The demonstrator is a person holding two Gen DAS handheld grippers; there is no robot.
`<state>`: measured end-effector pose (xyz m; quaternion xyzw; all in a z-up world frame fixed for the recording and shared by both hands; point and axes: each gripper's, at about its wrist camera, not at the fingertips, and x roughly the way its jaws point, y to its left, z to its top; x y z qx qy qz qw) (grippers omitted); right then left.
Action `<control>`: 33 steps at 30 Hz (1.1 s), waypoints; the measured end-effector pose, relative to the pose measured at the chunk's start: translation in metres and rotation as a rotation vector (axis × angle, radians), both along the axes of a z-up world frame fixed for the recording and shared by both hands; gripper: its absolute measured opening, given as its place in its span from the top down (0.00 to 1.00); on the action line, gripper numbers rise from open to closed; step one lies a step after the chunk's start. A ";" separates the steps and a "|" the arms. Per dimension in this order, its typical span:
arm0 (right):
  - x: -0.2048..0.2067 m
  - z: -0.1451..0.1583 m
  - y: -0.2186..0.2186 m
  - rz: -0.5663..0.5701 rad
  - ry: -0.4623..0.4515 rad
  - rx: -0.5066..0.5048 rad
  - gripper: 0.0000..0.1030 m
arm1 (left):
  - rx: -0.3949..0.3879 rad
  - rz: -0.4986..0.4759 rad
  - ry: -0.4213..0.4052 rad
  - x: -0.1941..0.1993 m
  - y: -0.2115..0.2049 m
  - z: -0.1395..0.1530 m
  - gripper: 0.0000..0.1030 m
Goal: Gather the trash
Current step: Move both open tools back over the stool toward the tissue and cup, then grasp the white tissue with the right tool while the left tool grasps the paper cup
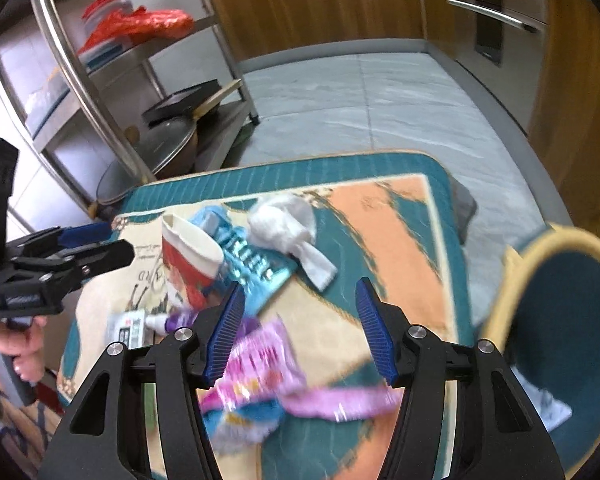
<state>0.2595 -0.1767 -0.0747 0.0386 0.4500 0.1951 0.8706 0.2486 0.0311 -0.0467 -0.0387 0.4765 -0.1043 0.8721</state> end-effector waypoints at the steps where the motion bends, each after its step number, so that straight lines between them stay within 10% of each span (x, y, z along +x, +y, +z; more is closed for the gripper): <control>1: 0.009 -0.001 0.006 0.012 0.001 -0.006 0.44 | -0.008 0.011 0.000 0.002 0.002 0.001 0.18; 13: 0.066 -0.032 0.046 0.067 0.046 -0.035 0.53 | -0.134 0.090 0.032 0.020 0.015 -0.005 0.18; 18: 0.069 -0.045 0.049 0.079 0.070 -0.033 0.73 | -0.163 0.117 0.042 0.030 0.010 -0.008 0.18; 33: 0.029 0.000 0.029 0.070 -0.036 0.019 0.82 | -0.217 0.308 0.192 0.058 0.017 -0.052 0.52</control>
